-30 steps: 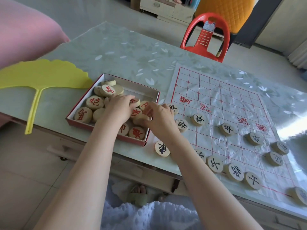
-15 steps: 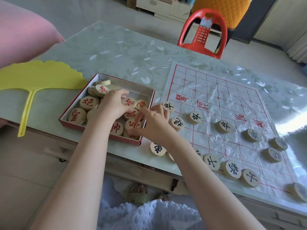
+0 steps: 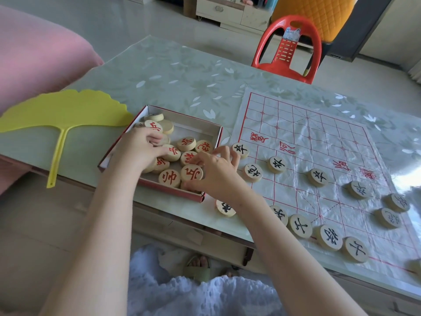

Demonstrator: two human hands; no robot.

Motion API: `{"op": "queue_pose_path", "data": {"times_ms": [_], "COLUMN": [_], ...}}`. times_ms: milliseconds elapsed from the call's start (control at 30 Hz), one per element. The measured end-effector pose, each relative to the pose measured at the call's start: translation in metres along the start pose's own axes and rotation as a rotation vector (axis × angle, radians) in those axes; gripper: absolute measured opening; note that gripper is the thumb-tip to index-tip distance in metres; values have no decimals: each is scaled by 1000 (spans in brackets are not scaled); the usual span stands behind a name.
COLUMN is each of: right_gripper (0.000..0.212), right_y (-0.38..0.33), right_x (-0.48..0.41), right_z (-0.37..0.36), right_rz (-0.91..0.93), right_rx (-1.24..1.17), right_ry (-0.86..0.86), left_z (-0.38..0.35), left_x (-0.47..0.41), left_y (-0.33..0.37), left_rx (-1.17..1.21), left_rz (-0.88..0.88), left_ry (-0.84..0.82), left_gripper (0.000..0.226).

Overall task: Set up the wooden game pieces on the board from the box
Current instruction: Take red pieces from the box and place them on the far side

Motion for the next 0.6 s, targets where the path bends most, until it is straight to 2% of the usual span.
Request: {"op": "queue_pose_path", "data": {"times_ms": [100, 233, 467, 600], "right_gripper": [53, 52, 49, 51], "right_y": [0, 5, 16, 27], "right_x": [-2, -3, 3, 7], "right_z": [1, 3, 18, 34], "right_rz": [4, 4, 14, 6], "right_rx": [6, -26, -185, -319], "right_ry": [24, 30, 80, 172], "left_z": [-17, -22, -15, -9], "left_x": [-2, -6, -1, 3], "left_y": [9, 14, 20, 39], "left_rx": [-158, -256, -261, -156], "left_rz": [18, 42, 11, -132], "left_ry": [-30, -32, 11, 101], "left_gripper": [49, 56, 42, 37]}}
Point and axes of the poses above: each hand's wrist, its own x-axis away from the middle knuckle, its own z-axis out of the back of the hand, y = z × x, the point moved 10 cm from there along -x, towards the middle knuckle, and after that the axes turned 11 degrees about -y, right-handed, at the moved point
